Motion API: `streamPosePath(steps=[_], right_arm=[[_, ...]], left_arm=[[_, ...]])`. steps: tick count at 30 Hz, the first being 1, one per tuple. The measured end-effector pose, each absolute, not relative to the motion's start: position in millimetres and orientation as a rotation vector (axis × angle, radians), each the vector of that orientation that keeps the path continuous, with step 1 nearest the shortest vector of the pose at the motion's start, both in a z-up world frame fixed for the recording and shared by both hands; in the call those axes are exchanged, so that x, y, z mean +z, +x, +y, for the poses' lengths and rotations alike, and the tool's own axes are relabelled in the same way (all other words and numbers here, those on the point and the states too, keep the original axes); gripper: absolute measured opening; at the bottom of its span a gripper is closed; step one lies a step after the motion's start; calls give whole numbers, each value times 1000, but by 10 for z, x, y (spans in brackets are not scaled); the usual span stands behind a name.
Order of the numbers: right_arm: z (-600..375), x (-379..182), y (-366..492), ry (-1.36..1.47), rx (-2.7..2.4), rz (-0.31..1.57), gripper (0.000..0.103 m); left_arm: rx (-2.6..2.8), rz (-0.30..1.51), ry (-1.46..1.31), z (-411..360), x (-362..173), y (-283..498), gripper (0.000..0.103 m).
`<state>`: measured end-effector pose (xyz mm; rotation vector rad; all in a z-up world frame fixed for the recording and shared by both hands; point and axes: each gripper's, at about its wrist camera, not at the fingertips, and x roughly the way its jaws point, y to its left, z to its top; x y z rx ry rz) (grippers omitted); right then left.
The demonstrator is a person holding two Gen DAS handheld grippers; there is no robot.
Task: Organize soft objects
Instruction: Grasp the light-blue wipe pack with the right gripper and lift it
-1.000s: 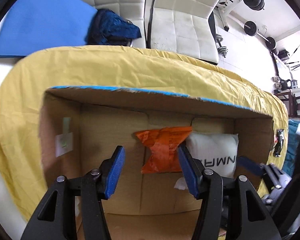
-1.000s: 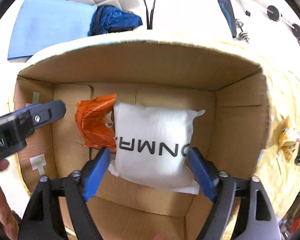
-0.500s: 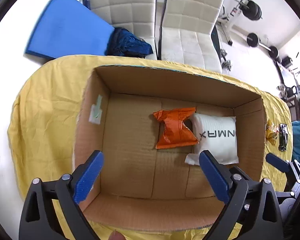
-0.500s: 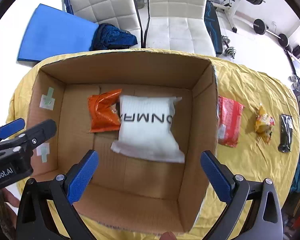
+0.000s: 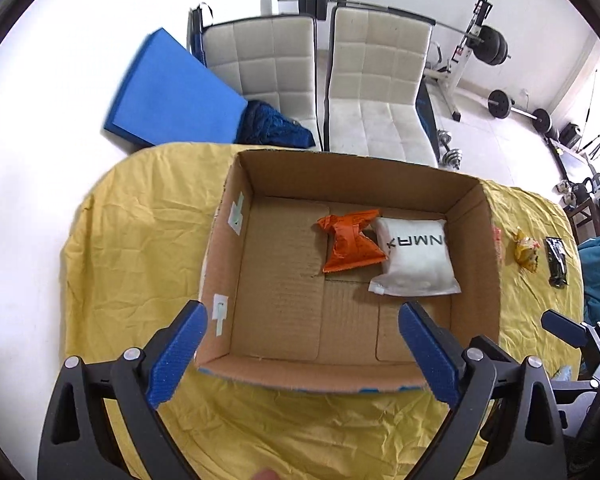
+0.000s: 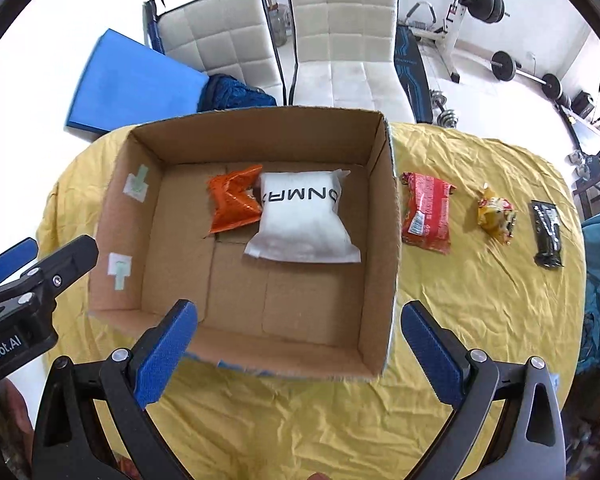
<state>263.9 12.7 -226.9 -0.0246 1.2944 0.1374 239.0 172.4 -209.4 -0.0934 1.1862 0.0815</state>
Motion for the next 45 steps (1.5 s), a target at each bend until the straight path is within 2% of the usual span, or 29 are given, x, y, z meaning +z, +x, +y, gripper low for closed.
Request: streamPosePath(steps=[13,20,26,31,35,38,39,40,45], right_arm=[[41,-1779,2145,27,184,1226,103],[-721,-1809,2046,192,120,1270,103],[-2363,-2227,1896,371,-189,1358,103],[-3866,-2973,1617,603,-474,1460,103],[-4510,-3607,1416,710,-585,1554,102],[-4671,-3948,1311,759,-595,1608,92],[-4702,-4056,1275,784,-591,1626,82],[-4726,-4134,1246,810,-585,1642,68],[-4742,-4148,1277,753,-532,1656,52]], left_arm=[[56,1118,-92,1553,-1642,1962,98],[4,1125,-104,1133,-1569,1952,98],[-89,1210,-93,410,-1764,2121,98],[-149,1281,-19,-314,-2034,2295,98],[-181,1361,23,-833,-2346,2477,98],[-193,1412,33,-1079,-2532,2608,98],[-192,1427,37,-1146,-2588,2656,98],[-193,1435,38,-1173,-2620,2683,98],[-196,1486,6,-1400,-2803,2965,98]])
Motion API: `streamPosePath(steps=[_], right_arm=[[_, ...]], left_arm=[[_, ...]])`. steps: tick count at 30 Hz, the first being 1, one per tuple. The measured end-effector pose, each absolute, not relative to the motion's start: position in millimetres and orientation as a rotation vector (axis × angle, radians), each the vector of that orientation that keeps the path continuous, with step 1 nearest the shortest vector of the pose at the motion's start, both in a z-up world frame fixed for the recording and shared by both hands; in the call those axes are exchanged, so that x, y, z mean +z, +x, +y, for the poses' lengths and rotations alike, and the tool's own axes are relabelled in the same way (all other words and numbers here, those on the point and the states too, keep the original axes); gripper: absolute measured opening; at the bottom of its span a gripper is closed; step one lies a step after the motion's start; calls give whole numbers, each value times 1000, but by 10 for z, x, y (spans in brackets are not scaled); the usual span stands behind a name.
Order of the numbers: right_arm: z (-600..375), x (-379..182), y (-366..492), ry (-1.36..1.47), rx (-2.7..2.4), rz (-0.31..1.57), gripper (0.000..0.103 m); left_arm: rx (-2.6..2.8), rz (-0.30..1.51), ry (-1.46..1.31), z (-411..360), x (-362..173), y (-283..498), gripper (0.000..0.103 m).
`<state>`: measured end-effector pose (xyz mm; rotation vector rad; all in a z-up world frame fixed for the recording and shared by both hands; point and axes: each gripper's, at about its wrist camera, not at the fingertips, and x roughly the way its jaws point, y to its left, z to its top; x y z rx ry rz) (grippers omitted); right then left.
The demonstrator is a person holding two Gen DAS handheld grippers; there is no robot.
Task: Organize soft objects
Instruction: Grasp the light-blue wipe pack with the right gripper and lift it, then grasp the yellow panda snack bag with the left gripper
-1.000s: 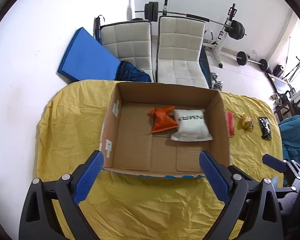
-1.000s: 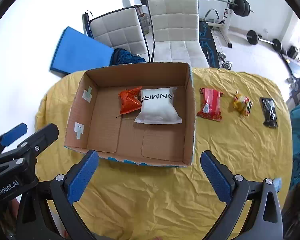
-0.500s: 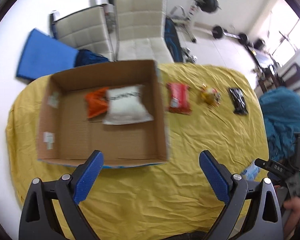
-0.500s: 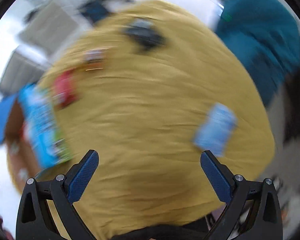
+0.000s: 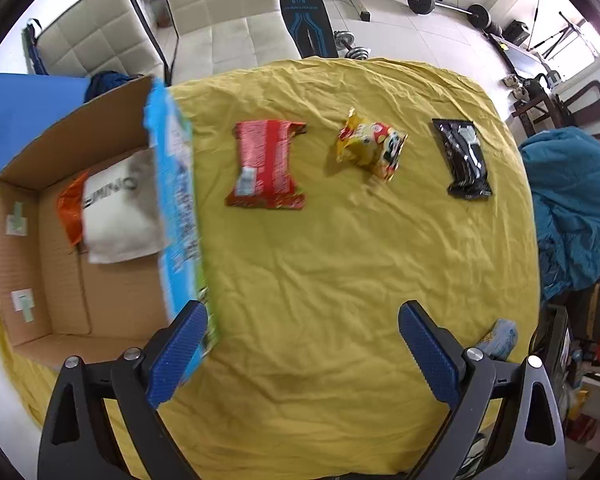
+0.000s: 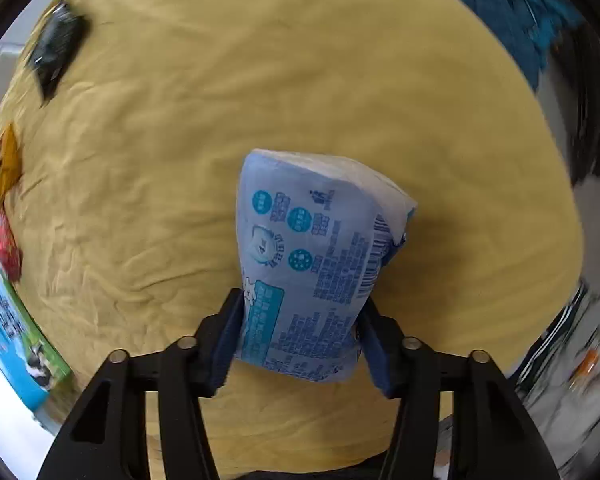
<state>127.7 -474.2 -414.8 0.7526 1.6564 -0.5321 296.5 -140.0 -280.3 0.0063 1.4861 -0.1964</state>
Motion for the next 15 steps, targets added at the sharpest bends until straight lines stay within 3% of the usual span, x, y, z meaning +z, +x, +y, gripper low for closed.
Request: streamPosePath(steps=[9,15], right_arm=[[-4663,-3832,2252,417,-325,1606,51],[-4766,-3967,2838,341,-280,1635,51]], left_arm=[[-193,1650,-333,-1645,-3283,3895,98],[-168,1675,-177,-2085,-3670,4492,98]])
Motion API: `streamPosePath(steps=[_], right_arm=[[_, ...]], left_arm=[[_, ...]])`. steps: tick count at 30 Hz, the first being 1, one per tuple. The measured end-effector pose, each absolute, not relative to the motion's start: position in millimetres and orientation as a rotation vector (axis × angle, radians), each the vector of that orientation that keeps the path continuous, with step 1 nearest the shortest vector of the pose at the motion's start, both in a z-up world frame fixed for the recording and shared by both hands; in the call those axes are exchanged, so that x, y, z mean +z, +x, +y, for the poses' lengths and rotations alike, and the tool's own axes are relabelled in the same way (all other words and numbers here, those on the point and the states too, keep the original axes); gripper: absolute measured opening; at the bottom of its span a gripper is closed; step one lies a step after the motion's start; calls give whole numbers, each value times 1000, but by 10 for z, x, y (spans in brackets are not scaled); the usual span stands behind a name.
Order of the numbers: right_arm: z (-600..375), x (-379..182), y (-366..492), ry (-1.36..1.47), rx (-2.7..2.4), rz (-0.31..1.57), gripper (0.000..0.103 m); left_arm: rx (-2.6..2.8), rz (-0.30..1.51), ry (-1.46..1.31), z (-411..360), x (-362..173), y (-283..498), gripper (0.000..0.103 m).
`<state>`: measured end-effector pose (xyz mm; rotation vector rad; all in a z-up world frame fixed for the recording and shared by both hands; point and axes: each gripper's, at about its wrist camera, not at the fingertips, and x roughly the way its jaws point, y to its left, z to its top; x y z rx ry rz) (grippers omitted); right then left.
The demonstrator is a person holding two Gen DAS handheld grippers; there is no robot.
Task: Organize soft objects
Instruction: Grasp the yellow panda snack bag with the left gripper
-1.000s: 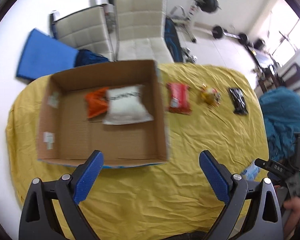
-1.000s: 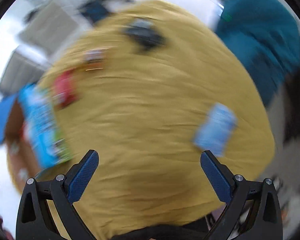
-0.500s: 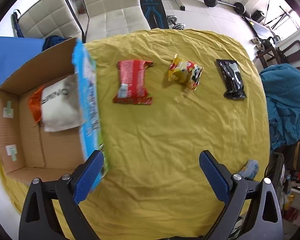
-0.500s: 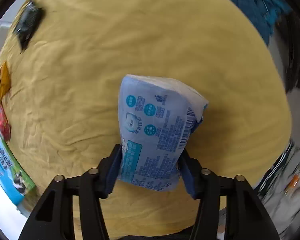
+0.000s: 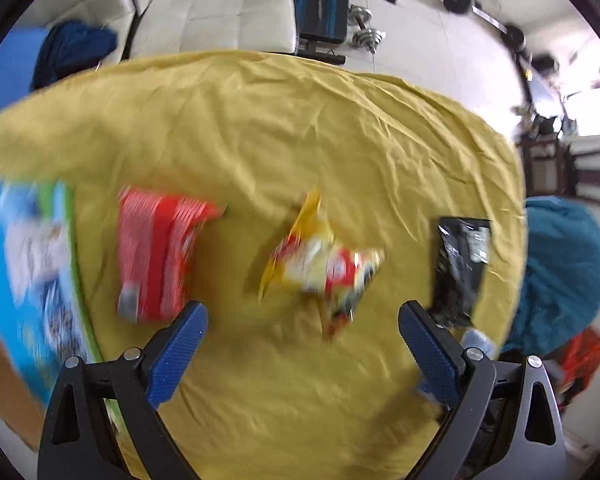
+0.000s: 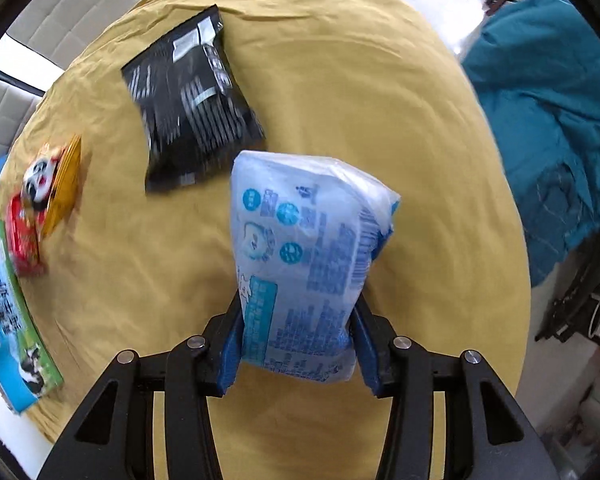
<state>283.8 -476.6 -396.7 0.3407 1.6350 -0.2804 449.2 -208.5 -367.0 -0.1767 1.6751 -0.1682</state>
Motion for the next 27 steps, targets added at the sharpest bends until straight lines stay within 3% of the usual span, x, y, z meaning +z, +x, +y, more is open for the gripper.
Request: streamPosePath(steps=[7,14,27], right_arm=[[-4870,-4073,3158,342,-264,1697,51],[-4933,-4163,3208,334,-260,1731,51],[-4541,-4092,3165,300,-237,1700,39]], left_arm=[[-193,1729,-10,-2343,-4129,4678,96],[-292,1751,-11,-2556,-4243,4555,50],[-241,1569,48,-2427,-3767,3915,45]])
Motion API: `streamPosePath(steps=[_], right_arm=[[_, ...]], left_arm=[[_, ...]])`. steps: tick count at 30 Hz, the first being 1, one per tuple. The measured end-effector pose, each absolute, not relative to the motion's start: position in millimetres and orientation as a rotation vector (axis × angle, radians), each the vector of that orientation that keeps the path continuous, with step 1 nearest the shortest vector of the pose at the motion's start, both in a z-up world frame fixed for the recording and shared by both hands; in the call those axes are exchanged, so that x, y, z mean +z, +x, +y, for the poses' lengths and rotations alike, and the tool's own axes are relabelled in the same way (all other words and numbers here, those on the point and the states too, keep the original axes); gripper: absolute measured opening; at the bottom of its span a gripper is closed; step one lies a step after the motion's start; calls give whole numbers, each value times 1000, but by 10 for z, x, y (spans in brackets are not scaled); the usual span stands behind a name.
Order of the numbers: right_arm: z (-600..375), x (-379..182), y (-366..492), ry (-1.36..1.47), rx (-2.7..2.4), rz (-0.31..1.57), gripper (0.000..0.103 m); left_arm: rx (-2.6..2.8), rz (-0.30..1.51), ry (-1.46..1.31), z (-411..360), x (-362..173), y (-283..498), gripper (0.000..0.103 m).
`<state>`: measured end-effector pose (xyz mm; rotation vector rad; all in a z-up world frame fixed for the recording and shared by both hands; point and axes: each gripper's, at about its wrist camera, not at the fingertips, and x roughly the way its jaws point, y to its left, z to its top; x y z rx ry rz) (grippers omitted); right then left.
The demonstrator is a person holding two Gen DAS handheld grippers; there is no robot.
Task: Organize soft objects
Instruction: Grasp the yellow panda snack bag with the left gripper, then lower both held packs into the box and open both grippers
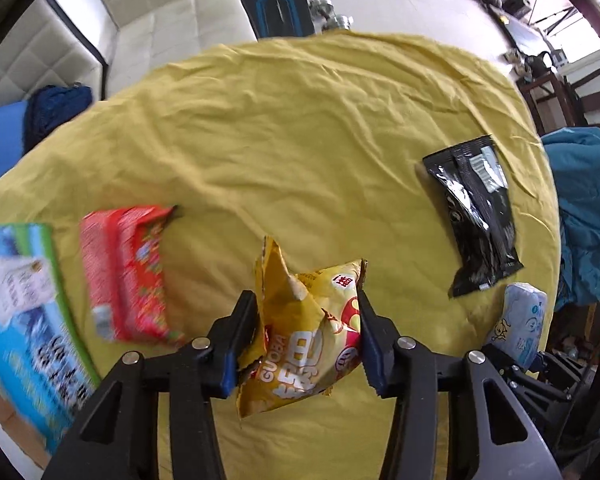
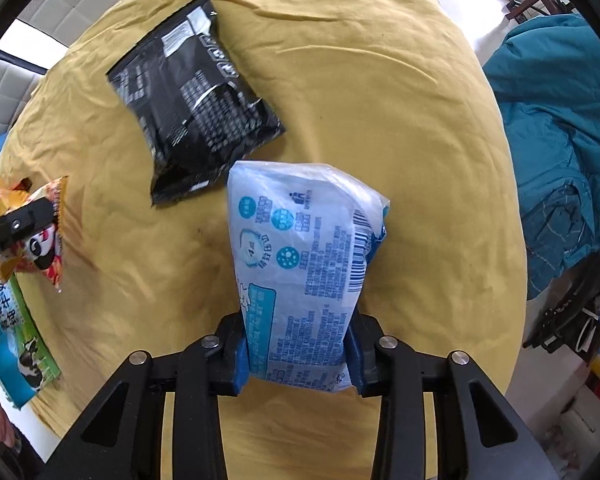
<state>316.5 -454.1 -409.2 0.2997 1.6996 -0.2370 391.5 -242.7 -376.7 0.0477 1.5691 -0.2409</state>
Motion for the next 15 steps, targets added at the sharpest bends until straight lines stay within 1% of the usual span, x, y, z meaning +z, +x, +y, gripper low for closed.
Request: streamPosePath(steps=[8,15], right_arm=[[-4193,-3774,2861,305,-195,1638,38],[-3743,-3168,2736,283,-105,1551,38]], left_arm=[[-197,1441,72,-2169,-3259,3373,45],[-207,1382,17,-1857,-2843,3169,45]])
